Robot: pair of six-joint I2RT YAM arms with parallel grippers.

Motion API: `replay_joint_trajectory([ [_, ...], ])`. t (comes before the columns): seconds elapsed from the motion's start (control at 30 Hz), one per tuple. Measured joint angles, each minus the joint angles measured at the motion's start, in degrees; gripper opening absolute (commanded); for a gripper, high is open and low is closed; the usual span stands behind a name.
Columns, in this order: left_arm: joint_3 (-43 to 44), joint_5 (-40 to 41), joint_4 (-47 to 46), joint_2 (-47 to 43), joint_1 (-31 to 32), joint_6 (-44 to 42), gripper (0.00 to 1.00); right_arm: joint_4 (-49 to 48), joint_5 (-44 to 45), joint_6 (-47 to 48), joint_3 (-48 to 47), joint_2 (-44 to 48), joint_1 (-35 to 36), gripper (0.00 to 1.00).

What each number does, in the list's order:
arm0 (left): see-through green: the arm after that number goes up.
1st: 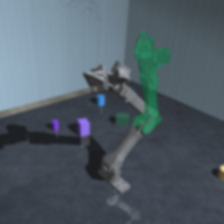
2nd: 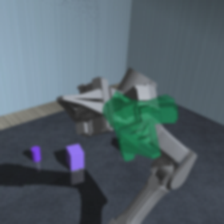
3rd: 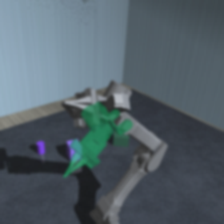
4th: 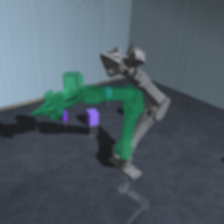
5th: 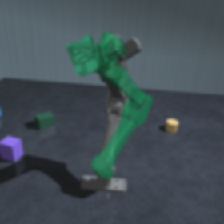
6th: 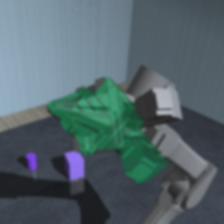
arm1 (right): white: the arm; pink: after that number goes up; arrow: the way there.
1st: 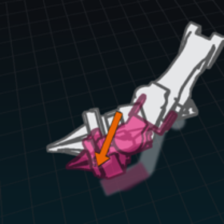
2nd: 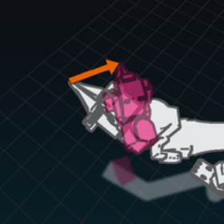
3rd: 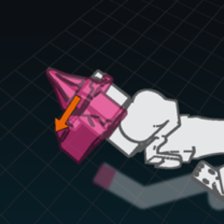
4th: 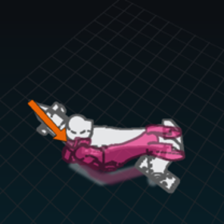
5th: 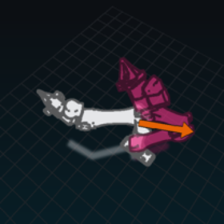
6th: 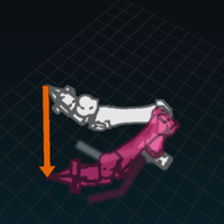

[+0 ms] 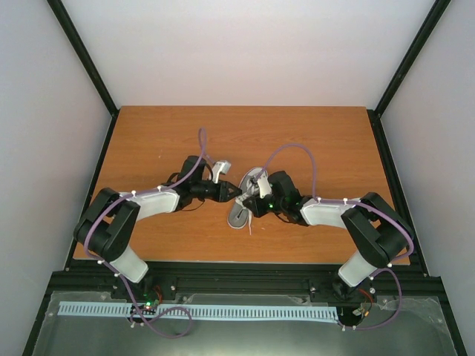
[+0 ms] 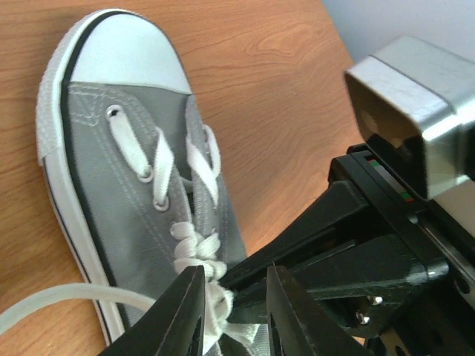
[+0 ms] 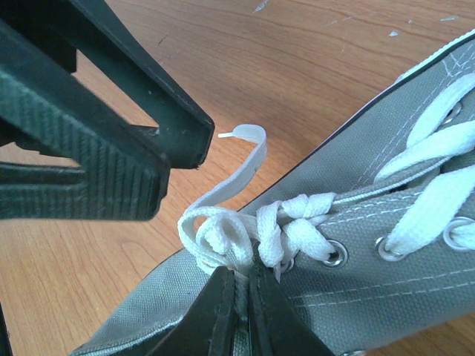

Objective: Tie the shoes

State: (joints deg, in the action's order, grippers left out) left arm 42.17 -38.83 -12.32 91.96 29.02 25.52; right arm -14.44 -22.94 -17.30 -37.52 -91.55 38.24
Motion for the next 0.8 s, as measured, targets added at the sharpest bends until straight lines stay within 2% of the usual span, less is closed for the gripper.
replay_joint_trajectory([
  [0.33, 3.1, 5.3, 7.8, -1.2, 3.8, -6.4, 0.22, 0.0, 0.0, 0.0, 0.0, 0.0, 0.0, 0.08],
  [0.8, 4.5, 8.7, 11.2, -0.7, 5.3, -8.9, 0.22, 0.0, 0.0, -0.1, 0.0, 0.0, 0.0, 0.07],
])
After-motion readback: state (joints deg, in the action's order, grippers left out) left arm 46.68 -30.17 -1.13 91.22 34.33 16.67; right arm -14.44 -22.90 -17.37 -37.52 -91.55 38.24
